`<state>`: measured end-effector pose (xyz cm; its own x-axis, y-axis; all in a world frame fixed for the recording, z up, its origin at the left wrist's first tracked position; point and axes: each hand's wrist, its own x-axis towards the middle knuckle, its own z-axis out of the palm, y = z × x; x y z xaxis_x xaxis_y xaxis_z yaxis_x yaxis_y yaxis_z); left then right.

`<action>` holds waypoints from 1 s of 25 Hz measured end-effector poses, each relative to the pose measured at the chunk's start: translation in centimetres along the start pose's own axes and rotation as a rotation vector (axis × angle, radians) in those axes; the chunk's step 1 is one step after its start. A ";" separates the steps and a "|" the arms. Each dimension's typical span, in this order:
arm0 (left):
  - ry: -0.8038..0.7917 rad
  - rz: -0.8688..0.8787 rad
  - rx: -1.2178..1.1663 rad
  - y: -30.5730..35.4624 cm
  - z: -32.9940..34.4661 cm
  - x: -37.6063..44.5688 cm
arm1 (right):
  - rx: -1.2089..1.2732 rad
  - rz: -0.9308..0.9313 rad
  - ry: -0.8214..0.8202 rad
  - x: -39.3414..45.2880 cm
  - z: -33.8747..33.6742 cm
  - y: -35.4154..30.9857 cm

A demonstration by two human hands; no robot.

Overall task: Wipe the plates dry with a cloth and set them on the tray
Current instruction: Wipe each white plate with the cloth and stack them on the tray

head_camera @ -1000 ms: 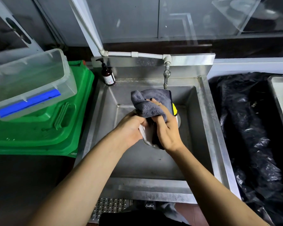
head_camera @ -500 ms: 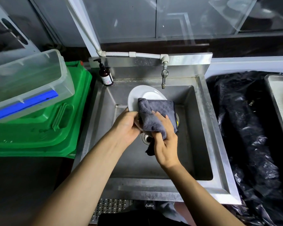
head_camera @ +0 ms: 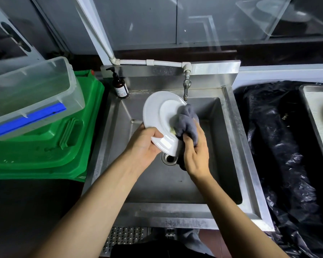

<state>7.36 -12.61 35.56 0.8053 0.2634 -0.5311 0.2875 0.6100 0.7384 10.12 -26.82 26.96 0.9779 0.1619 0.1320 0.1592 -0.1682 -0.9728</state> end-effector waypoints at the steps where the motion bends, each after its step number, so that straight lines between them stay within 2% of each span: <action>1: -0.014 0.013 0.015 -0.3 0.4 -0.2 | -0.069 -0.094 -0.064 0.3 0.2 -0.3; 4: -0.047 0.048 0.020 -0.6 0.8 -0.6 | -0.176 -0.329 -0.208 0.7 0.8 -1.1; 6: -0.038 0.051 0.049 -0.5 0.5 -0.7 | -0.177 -0.368 -0.176 1.5 0.2 -0.6; 10: -0.001 0.036 0.134 -0.7 0.0 -0.9 | -0.080 0.063 0.028 2.3 -0.7 0.4; 11: 0.008 0.035 0.156 -0.8 0.0 -0.9 | -0.097 0.039 0.026 2.1 -0.3 0.2; 14: -0.005 0.071 0.175 -1.0 0.5 -0.7 | -0.140 -0.283 -0.112 1.3 1.1 -0.9; 16: -0.022 0.090 0.165 -0.9 0.7 -0.8 | -0.150 -0.400 -0.184 1.6 1.3 -1.4; 18: -0.025 0.085 0.155 -0.8 0.8 -0.9 | -0.138 -0.284 -0.096 2.4 0.8 -1.3; 21: -0.009 0.058 0.213 -0.8 0.6 -1.3 | -0.036 0.097 0.100 4.1 -0.8 -0.3; 23: -0.016 0.047 0.267 -0.9 0.4 -1.7 | 0.012 0.318 0.144 4.9 -1.0 -0.3; 25: -0.015 0.062 0.308 -1.0 0.5 -1.7 | 0.026 0.281 0.133 5.3 -0.6 -0.6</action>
<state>5.94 -14.06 35.90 0.8332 0.2803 -0.4766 0.3793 0.3372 0.8616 15.26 -26.43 28.35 0.9926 -0.0163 -0.1205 -0.1216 -0.1634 -0.9790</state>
